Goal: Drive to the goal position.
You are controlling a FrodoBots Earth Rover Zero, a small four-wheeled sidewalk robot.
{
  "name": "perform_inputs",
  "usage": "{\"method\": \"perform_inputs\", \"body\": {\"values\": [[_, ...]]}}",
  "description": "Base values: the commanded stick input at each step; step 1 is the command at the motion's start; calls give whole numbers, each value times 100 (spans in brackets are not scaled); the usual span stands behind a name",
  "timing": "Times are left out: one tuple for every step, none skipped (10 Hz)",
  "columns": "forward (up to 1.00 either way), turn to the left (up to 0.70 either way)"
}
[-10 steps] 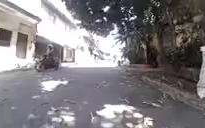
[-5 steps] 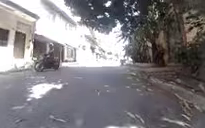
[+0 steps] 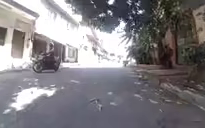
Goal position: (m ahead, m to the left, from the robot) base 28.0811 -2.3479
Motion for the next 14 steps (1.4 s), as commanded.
{"method": "perform_inputs", "body": {"values": [[100, -40], [100, -40], [100, -40], [100, -40], [100, -26], [100, 0], [100, 0], [100, 0], [100, 0], [100, 0], [100, 0], [100, 0], [100, 0], [100, 0]]}}
